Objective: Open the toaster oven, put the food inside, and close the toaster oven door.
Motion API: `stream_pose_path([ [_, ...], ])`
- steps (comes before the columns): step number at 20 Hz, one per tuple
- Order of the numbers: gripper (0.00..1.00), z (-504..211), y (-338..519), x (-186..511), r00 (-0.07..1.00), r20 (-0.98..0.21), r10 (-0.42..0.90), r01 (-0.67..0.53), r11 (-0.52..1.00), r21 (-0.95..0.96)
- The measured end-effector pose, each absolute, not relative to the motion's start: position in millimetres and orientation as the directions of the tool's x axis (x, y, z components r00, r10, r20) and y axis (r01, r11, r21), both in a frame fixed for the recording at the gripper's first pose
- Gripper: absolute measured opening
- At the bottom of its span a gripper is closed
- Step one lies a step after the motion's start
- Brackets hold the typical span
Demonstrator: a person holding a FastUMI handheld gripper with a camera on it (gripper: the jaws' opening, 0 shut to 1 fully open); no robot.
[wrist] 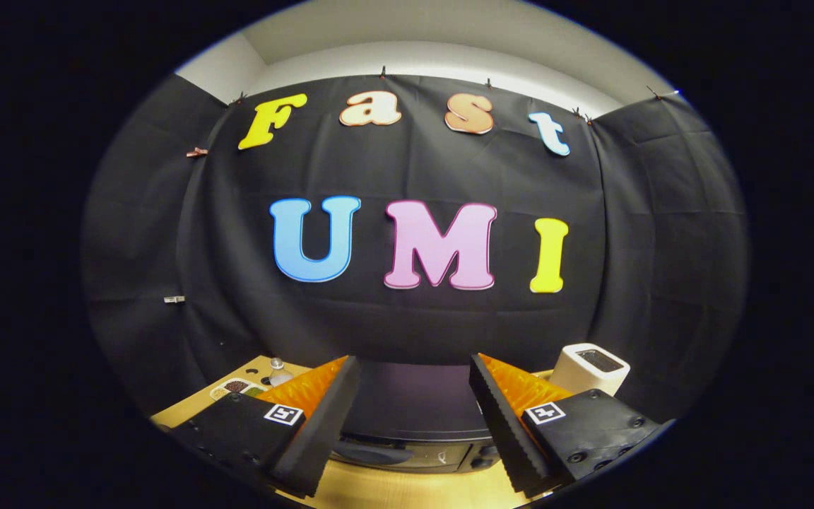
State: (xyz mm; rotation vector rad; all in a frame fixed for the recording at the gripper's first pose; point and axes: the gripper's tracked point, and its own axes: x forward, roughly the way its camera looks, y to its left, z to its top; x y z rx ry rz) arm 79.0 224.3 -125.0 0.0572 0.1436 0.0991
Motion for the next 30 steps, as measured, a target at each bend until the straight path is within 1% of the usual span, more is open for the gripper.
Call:
stream_pose_path([
  [4,0.98,-184.3,247.0,85.5,0.961,-0.256,0.102,-0.093,0.995,0.045],
  [7,0.98,-220.9,257.6,83.8,0.941,-0.322,0.101,-0.086,0.994,0.06],
  [13,0.98,-258.8,271.5,90.5,0.913,-0.398,0.088,-0.057,0.994,0.088],
  [15,0.98,-278.0,272.3,86.5,0.886,-0.458,0.07,-0.041,0.997,0.072],
  [16,0.98,-268.2,271.6,86.1,0.909,-0.412,0.058,-0.029,0.997,0.078],
  [17,0.99,-275.8,270.9,90.4,0.903,-0.425,0.056,-0.023,0.996,0.083],
  [18,0.98,-273.3,269.2,90.9,0.911,-0.41,0.05,-0.016,0.996,0.084],
  [23,0.99,-274.4,270.7,78.3,0.898,-0.436,0.049,-0.019,0.997,0.073],
  [30,0.99,-291.0,269.8,22.8,0.885,-0.462,0.054,-0.002,0.993,0.114],
])
